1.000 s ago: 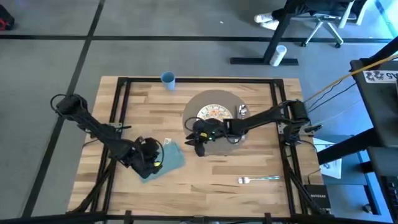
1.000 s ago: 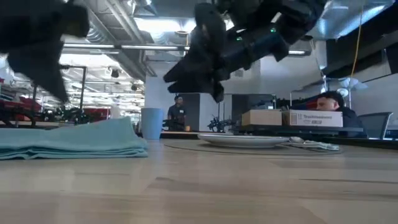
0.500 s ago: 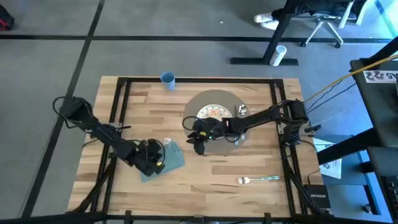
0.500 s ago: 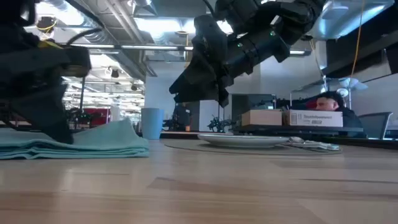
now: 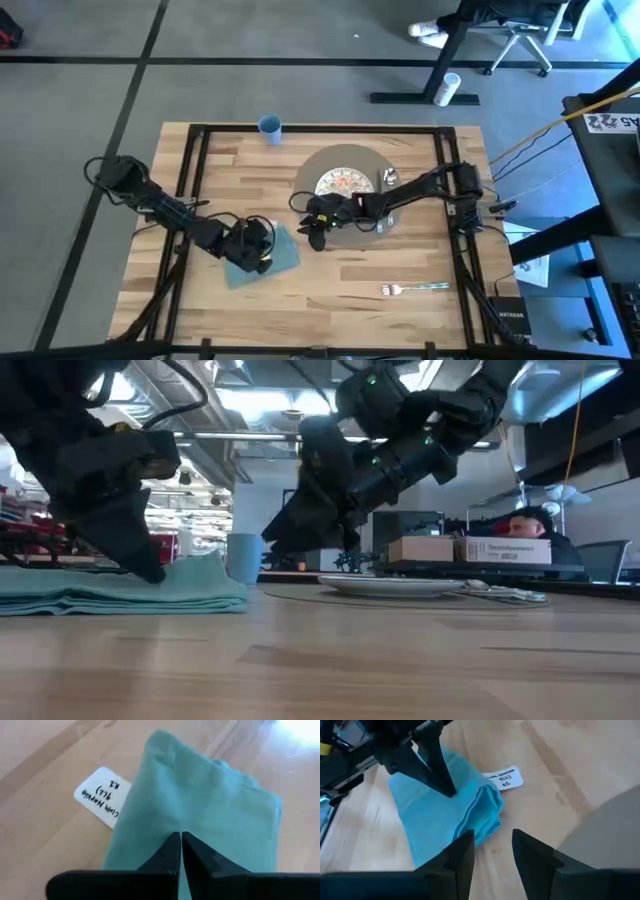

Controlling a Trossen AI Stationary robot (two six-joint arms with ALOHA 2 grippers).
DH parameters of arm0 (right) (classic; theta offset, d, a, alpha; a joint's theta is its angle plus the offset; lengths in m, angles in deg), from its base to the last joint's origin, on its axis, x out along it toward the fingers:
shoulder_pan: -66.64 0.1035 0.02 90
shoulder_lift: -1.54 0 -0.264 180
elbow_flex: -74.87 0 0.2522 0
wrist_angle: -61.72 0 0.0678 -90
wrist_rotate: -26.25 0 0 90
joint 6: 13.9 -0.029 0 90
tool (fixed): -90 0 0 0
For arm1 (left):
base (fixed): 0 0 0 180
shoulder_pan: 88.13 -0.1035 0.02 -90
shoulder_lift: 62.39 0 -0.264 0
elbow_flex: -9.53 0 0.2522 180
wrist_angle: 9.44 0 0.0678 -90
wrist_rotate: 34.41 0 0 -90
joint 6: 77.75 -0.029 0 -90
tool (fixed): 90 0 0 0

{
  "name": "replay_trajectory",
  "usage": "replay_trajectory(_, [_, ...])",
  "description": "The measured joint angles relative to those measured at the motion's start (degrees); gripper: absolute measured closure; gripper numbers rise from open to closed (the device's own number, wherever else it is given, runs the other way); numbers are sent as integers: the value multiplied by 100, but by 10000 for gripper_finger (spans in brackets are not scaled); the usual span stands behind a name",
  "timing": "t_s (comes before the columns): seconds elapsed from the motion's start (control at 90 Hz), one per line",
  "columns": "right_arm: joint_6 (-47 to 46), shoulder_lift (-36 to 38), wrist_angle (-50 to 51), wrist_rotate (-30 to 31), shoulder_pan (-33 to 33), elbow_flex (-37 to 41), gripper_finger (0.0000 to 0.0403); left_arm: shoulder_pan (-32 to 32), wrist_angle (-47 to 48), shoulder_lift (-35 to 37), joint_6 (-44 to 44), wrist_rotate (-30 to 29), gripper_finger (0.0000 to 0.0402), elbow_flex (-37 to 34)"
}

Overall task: Set table place
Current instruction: Move the blue napkin to the top left of the table

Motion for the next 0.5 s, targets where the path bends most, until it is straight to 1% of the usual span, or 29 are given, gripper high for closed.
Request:
replay_trajectory(0.122, [0, -266, 4, -75, 0, -285, 283, 33, -21, 0, -220, 0, 402, 80])
replay_trajectory(0.211, [4, -332, 5, -178, 0, -424, 283, 124, 12, 27, -361, -2, 402, 300])
replay_trajectory(0.278, [16, -339, -14, -178, 0, -485, 283, 239, 256, 62, -325, -6, 402, 498])
replay_trajectory(0.356, [17, -344, 22, -179, -24, -538, 283, 452, 785, 72, -29, 20, 402, 725])
replay_trajectory(0.433, [20, -344, 120, -170, -41, -574, 281, 691, 1279, 85, 506, 142, 402, 792])
replay_trajectory(0.5, [16, -344, 163, -156, -74, -574, 270, 929, 1629, 83, 1024, 216, 402, 793])
